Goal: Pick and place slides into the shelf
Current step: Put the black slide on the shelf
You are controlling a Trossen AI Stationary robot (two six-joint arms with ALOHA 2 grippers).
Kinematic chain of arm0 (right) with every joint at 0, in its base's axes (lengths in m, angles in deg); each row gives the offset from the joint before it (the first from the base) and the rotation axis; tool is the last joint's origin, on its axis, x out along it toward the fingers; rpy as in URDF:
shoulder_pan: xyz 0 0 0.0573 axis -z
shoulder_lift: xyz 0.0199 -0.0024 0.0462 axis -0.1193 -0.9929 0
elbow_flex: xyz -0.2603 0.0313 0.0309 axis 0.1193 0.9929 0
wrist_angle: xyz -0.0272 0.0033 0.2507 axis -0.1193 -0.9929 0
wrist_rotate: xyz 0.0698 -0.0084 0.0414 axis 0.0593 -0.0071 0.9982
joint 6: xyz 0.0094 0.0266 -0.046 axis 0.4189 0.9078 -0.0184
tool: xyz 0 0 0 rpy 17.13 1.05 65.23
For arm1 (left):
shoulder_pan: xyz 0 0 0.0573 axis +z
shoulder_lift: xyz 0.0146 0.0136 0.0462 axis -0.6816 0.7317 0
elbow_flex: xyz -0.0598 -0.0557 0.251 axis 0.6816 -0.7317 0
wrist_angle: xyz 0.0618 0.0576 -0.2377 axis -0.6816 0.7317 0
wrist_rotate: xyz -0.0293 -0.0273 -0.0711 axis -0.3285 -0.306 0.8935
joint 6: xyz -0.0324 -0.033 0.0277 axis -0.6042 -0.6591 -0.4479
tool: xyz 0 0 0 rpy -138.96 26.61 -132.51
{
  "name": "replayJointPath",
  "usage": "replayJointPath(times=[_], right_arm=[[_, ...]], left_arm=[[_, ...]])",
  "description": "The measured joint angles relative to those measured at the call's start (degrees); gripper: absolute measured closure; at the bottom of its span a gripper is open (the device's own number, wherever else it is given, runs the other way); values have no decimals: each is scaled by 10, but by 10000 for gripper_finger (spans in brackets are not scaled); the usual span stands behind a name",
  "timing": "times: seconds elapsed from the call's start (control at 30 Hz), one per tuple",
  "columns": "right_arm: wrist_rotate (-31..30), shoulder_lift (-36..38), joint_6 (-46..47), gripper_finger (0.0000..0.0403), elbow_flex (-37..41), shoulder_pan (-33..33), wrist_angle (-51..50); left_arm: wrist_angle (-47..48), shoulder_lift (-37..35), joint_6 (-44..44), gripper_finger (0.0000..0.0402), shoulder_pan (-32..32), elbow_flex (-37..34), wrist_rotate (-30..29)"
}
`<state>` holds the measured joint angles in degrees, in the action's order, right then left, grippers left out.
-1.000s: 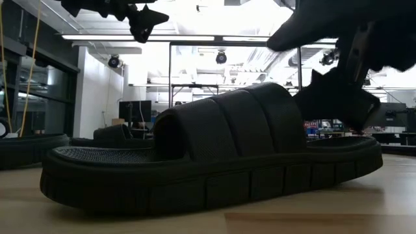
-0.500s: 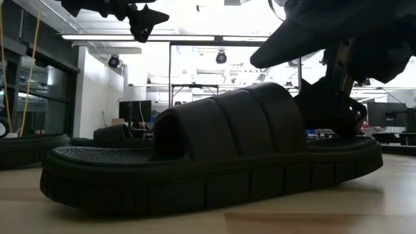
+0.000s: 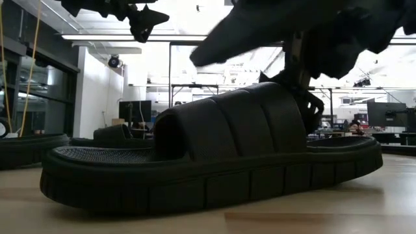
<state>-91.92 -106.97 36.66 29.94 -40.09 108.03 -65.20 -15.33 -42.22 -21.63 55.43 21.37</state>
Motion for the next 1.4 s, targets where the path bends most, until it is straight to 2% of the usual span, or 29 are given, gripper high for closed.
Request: replayJointPath(times=[0.17,0.53,0.63,0.9,1.03,1.2,1.4], right_arm=[[-19,0,21,159,1,-1,-27],[-23,0,12,349,0,-1,-29],[-17,0,4,390,0,-1,-21],[24,4,-33,400,1,3,9],[60,6,-46,400,-15,8,-11],[92,6,-74,401,-62,12,-90],[98,6,-100,402,-142,14,-237]], left_arm=[[1,0,0,190,0,0,0],[0,0,1,190,0,0,0],[0,0,1,190,0,0,0],[0,0,1,190,0,0,0],[0,0,1,190,0,0,0],[0,0,1,190,0,0,-5],[2,0,0,190,0,0,-7]])
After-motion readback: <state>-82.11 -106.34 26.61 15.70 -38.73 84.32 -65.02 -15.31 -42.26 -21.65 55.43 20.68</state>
